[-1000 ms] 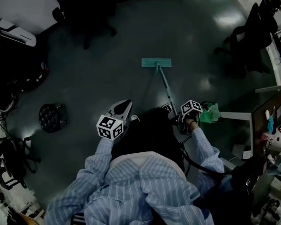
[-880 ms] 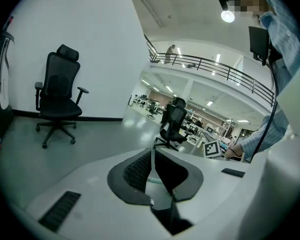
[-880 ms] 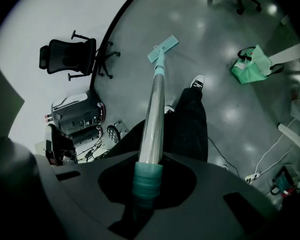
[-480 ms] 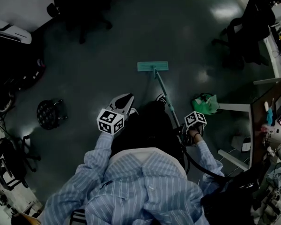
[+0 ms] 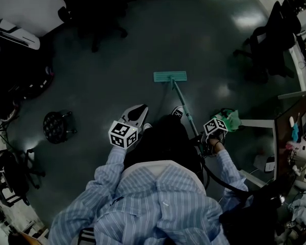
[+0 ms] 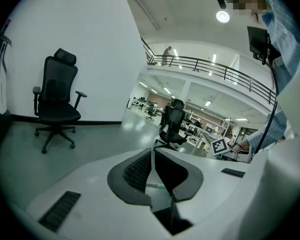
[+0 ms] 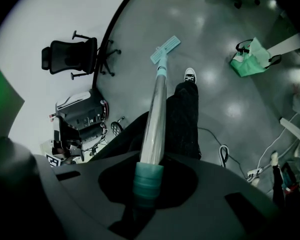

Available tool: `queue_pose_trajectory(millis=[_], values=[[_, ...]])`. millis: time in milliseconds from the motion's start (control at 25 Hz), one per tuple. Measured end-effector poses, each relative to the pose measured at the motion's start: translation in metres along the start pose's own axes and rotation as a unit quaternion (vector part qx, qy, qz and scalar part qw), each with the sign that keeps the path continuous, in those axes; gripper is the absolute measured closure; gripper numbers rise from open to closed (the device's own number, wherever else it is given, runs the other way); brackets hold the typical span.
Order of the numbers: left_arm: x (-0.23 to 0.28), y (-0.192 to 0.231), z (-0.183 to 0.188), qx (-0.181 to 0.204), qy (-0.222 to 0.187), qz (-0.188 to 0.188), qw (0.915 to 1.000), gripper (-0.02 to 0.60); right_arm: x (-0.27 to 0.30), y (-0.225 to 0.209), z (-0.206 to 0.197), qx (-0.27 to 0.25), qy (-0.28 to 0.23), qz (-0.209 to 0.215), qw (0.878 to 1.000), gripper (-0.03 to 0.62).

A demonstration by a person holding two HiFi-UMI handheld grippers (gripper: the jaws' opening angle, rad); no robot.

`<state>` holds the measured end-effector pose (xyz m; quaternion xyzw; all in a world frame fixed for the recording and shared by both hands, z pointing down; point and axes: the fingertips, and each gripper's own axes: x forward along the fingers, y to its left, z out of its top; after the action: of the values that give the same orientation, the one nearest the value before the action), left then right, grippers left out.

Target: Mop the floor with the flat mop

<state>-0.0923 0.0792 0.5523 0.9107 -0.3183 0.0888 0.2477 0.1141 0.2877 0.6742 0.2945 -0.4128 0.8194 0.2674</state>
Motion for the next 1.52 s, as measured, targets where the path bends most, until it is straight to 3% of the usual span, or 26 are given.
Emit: queue_pose_trajectory(millis=[360,800,1080,1240,1520], values=[[0.006,0.021,0.012,-0.008,-0.005,0.019,0.9998,0.557,-0.004,0.030,0.044,-0.009,0.000,0.013,1.000,0.559],[0.052,0.069,0.036,-0.024,0.013,0.049,0.9984,0.557,-0.037,0.075,0.164,-0.019,-0.004,0.021,1.000,0.559],[0.126,0.108,0.074,-0.031,0.029,0.051,0.9978,0.557,-0.072,0.116,0.281,-0.033,-0.001,0.019,0.999,0.559],[0.176,0.126,0.102,-0.041,0.029,0.055,0.9972,0.557,-0.102,0.137,0.365,-0.047,0.005,-0.003,0.999,0.559],[0.233,0.175,0.139,-0.071,0.023,0.106,0.9915,0.557,-0.141,0.203,0.534,-0.066,0.003,-0.017,0.998,0.559]])
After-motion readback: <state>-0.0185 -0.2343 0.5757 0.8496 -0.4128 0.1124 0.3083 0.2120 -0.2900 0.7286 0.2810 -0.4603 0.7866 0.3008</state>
